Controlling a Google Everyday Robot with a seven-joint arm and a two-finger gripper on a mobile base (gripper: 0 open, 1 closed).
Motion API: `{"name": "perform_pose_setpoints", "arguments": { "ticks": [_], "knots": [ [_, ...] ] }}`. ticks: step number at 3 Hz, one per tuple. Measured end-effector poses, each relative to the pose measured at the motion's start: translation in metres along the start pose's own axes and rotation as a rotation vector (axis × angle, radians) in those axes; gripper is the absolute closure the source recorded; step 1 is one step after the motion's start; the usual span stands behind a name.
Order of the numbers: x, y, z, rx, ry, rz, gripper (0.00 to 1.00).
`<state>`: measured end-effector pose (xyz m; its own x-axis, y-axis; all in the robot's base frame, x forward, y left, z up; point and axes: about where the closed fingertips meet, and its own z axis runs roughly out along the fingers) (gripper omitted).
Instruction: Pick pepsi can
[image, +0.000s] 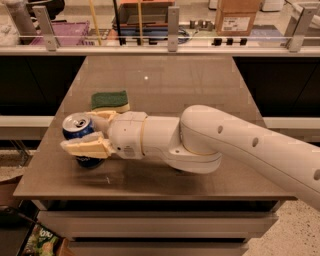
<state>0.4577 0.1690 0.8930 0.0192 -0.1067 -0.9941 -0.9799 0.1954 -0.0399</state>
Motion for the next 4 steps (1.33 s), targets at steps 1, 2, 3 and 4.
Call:
{"name": "perform_pose_setpoints", "arguments": {
  "ticks": [1,2,3,4],
  "knots": [
    [-0.001,0.002,0.001,-0.003,0.0,-0.003,0.88],
    [-0.002,0.003,0.003,-0.006,0.0,-0.005,1.0],
    [-0.01,0.002,-0.002,-0.029,-0.01,-0.027,1.0],
    [-0.027,0.0,-0.01,-0.065,-0.018,-0.058,1.0]
  ]
}}
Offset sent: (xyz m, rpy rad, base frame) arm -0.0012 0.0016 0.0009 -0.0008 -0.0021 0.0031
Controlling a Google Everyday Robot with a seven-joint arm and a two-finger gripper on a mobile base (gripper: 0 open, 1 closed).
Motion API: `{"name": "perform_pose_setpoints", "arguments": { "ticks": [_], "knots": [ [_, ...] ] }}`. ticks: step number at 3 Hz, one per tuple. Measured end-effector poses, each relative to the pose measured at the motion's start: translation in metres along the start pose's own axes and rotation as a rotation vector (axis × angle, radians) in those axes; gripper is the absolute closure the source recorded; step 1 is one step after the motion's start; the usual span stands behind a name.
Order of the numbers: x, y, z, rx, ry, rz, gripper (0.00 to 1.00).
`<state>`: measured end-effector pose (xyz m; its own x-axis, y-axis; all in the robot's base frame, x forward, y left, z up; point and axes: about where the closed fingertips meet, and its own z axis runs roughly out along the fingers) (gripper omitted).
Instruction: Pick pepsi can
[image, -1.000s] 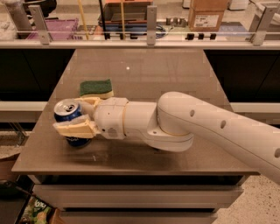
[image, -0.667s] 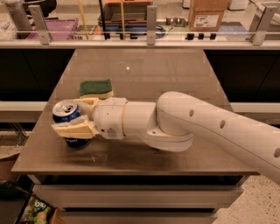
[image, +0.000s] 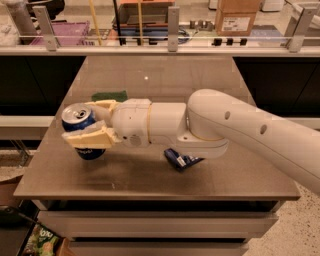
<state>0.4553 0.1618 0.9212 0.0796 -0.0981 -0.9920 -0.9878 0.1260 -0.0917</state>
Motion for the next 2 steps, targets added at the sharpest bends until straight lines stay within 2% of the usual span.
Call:
{"name": "perform_pose_setpoints", "arguments": {
  "ticks": [2],
  "knots": [
    [-0.034,0.0,-0.003,-0.039,0.019,-0.058,1.0]
  ]
}}
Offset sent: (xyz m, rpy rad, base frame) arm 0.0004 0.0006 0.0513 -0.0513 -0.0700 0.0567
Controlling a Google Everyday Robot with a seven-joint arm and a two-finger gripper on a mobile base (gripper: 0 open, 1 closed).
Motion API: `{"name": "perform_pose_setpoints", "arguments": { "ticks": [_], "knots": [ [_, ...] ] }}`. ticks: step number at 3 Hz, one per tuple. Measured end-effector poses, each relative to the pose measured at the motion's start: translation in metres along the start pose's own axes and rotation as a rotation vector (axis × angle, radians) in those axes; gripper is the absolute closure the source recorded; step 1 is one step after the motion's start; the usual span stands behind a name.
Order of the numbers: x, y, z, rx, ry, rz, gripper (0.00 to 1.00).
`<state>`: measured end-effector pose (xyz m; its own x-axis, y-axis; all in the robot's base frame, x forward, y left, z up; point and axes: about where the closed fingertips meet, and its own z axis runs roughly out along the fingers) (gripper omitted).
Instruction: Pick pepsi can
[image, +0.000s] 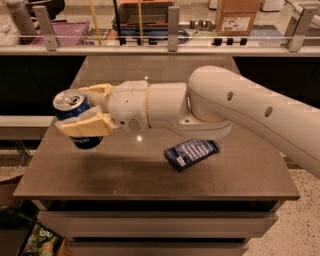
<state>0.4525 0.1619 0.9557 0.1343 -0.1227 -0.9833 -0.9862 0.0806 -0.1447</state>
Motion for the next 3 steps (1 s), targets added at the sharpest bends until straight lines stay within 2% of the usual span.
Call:
{"name": "perform_pose_setpoints", "arguments": {
  "ticks": [2,3],
  "knots": [
    [-0.043,-0.003,0.007,-0.033,0.033,-0.084,1.0],
    [-0.043,-0.002,0.007,-0.033,0.033,-0.084,1.0]
  ]
}}
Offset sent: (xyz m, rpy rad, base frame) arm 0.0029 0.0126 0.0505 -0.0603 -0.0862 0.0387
